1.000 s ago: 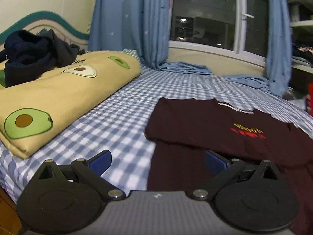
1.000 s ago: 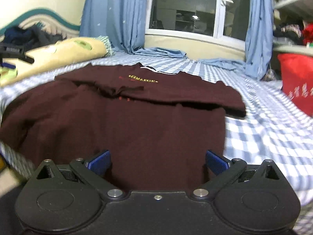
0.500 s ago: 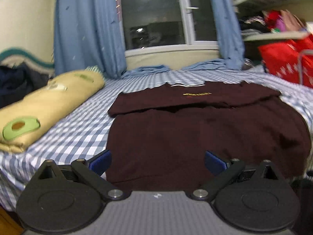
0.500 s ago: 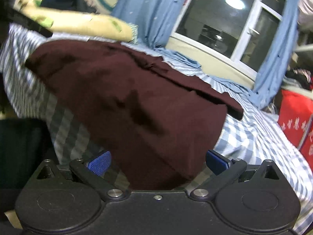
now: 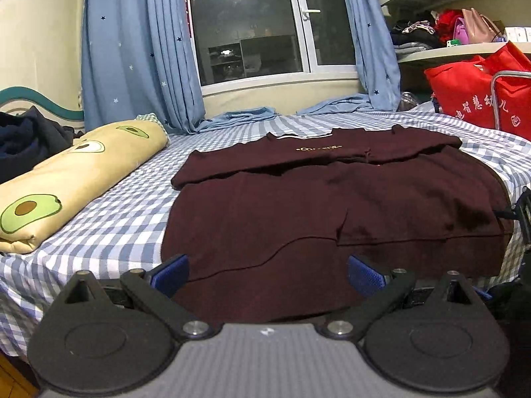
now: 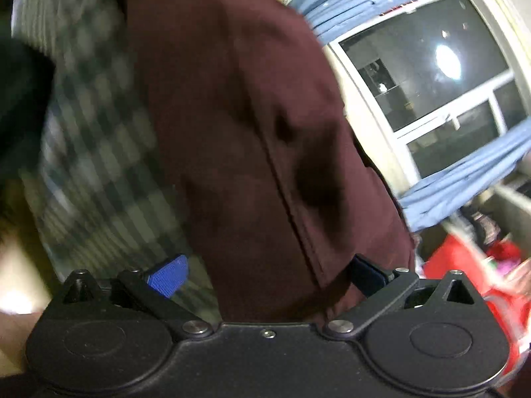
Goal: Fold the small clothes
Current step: 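Grasp the shirt hem with the right gripper and lift it toward the collar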
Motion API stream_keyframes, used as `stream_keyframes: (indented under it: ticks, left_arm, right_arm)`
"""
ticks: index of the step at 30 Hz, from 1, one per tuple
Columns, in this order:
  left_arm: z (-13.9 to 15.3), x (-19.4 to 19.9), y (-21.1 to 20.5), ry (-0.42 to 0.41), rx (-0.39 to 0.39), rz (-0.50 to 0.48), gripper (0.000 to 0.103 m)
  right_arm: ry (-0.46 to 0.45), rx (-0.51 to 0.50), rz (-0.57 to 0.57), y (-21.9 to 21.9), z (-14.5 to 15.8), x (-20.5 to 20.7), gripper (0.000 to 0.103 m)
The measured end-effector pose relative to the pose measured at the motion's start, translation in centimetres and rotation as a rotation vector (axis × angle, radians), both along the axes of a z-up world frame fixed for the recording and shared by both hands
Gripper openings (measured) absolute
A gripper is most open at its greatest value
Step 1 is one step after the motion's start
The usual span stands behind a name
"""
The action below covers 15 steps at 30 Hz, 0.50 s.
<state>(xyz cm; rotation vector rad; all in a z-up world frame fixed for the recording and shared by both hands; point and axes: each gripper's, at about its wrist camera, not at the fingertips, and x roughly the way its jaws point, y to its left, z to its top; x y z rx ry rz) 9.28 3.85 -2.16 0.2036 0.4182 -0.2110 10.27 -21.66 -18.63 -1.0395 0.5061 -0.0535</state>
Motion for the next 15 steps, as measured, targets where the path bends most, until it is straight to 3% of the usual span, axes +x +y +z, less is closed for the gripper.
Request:
stream_keyframes:
  ticks: [2, 5, 15]
  left_arm:
    - [-0.1, 0.2, 0.4, 0.010, -0.008, 0.005, 0.102]
    - [-0.4, 0.3, 0.7, 0.022, -0.009, 0.004, 0.102]
    - [-3.0, -1.5, -1.6, -0.019, 0.059, -0.065, 0.102]
  right_arm:
    - [-0.059, -0.103, -0.036, 0.1, -1.4, 1.1, 0.103]
    - [-0.135, -0.179, -0.063, -0.5, -2.2, 1.9, 0.103]
    - [-0.297, -0.161, 0.087, -2.8, 0.9, -3.7, 0.095]
